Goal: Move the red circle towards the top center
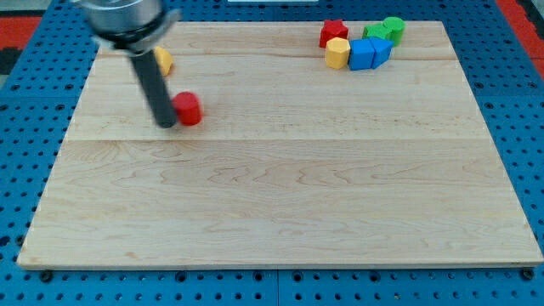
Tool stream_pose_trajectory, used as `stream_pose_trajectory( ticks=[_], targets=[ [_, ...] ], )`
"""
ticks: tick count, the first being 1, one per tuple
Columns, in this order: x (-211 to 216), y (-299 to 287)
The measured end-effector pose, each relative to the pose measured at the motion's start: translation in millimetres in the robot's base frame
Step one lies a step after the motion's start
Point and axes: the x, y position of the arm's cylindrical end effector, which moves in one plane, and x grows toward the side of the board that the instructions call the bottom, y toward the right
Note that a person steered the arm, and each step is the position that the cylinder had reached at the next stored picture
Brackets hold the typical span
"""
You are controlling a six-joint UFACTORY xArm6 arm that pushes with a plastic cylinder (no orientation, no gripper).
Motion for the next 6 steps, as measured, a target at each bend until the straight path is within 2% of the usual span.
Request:
stream_pose_trajectory(
  ticks=[1,2,3,4,5,6],
  targets=[
    [-41.6,60.7],
    [-41.9,139.6],
    [-93.8,144.6],
    [-84.0,140.5],
    [-107.8,111.7],
    [-130.7,153.1]
  ],
)
